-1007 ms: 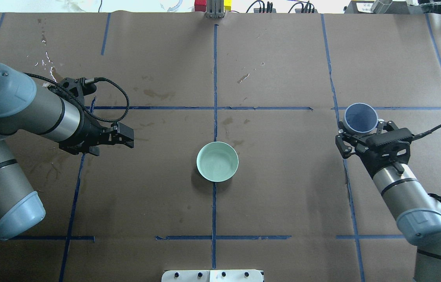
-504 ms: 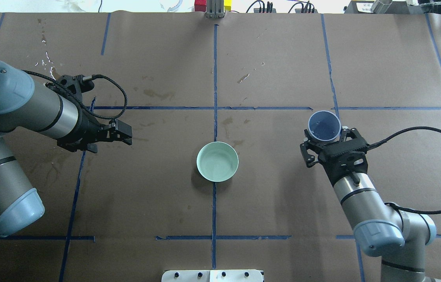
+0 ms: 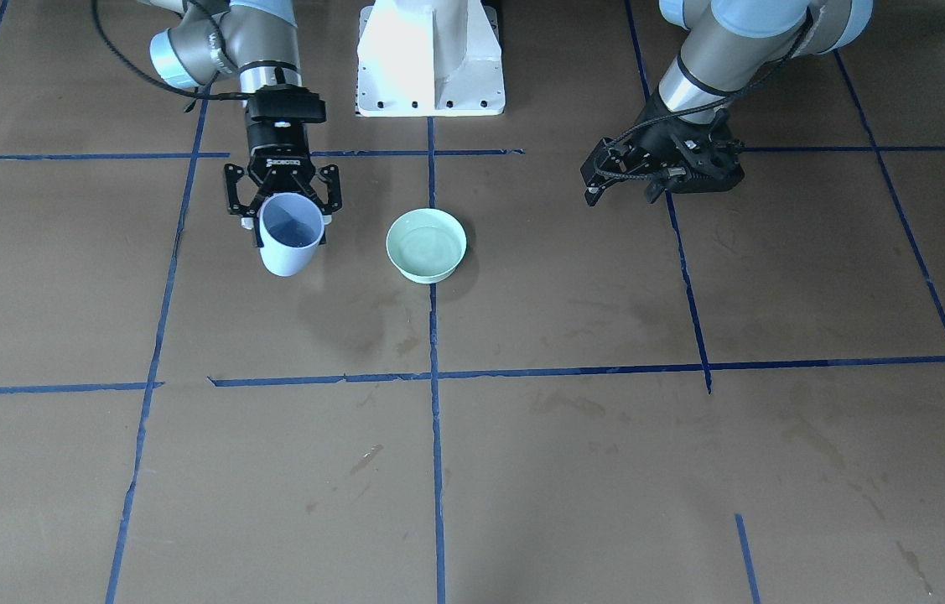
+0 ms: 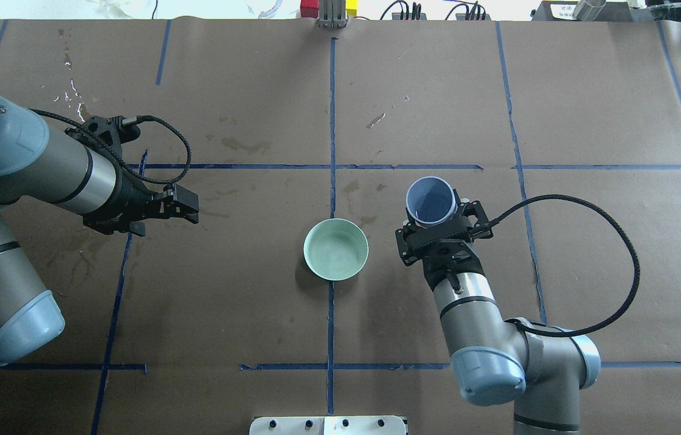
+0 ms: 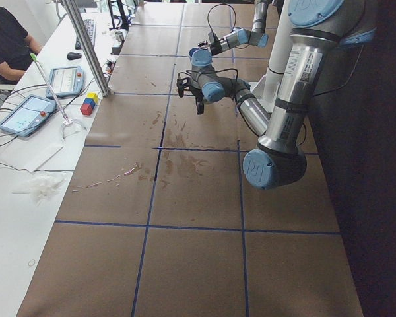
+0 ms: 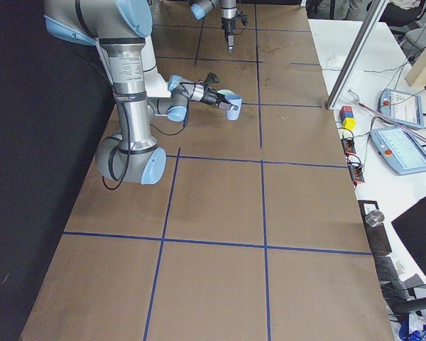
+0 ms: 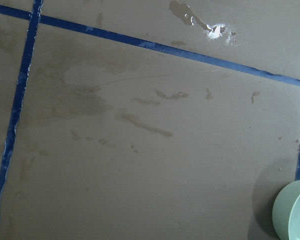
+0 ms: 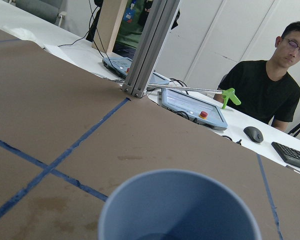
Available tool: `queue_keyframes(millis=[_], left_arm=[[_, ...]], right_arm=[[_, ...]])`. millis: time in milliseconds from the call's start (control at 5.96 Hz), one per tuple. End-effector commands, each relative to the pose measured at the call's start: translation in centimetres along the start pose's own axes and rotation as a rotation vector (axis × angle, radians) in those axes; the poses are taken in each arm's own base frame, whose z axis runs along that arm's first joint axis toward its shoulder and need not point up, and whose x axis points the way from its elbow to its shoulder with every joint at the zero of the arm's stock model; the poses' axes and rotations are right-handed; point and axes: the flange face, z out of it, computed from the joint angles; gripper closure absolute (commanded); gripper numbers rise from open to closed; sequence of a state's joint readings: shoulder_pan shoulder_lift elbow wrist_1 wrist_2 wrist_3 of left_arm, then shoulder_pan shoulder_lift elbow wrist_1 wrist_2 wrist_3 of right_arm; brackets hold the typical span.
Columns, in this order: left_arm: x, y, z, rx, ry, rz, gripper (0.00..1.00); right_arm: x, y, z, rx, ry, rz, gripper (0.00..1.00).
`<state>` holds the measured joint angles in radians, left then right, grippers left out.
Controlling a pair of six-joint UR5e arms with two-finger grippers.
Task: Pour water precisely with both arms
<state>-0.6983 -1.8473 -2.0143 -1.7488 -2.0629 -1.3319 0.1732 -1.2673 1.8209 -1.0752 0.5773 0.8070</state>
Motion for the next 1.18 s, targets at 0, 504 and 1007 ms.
queue_keyframes(millis=[0, 504, 1007], left_arm=[[-0.5, 0.1, 0.2, 0.001, -0.01, -0.002, 0.0], [-1.6, 0.4, 0.3, 0.006, -0.024, -0.008, 0.0], [-2.5, 0.7, 0.7, 0.005, -0.041, -0.014, 0.0]], right_arm=[[-3.8, -1.9, -0.7, -0.029, 0.037, -0.099, 0.92], [-6.7, -3.8, -1.0, -0.084, 0.093, -0.239, 0.92], [-8.7, -3.2, -1.0, -0.115, 0.159, -0.477, 0.93]])
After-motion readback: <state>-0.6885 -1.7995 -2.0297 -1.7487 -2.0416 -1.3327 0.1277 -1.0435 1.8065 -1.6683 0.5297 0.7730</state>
